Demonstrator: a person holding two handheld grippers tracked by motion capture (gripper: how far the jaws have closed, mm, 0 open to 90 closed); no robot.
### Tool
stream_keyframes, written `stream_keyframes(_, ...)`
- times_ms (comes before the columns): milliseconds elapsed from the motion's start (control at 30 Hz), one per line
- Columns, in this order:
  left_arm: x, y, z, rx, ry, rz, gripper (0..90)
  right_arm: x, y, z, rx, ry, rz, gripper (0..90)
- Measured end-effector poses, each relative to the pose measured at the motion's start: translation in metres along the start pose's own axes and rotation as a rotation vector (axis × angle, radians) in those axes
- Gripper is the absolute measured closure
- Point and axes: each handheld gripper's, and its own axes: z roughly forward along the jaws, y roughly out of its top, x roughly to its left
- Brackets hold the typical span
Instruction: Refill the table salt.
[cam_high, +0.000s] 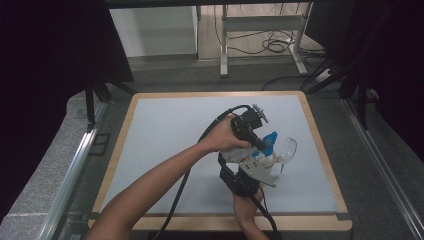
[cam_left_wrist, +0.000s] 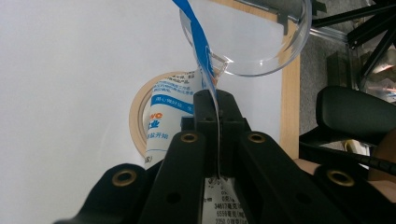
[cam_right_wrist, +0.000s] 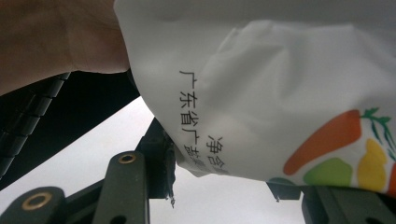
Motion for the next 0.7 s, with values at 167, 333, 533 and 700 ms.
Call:
stream_keyframes(167,0.0000,0.0000,-0.0001,0.000,-0.001,0.000,90.0,-0.0002,0.0003,-0.0002,-0.002,0.000,-0.001,51.8)
stream_keyframes(333,-0.0002,0.0001,0.0000,-0.002,-0.001,-0.001,90.0,-0.0002,0.0004,-0.0003,-0.003,-0.001,-0.001,51.7)
stream_keyframes(533,0.0000,0.0000,0.0000,0.000,0.000,0.000,90.0,-0.0002,0.0005,-0.0003,-0.003,-0.001,-0.001,51.8)
stream_keyframes(700,0.0000,0.0000,0.0000,0.003,0.000,0.004,90.0,-0.0001,0.0003,-0.0002,-0.004,-0.001,-0.002,51.7)
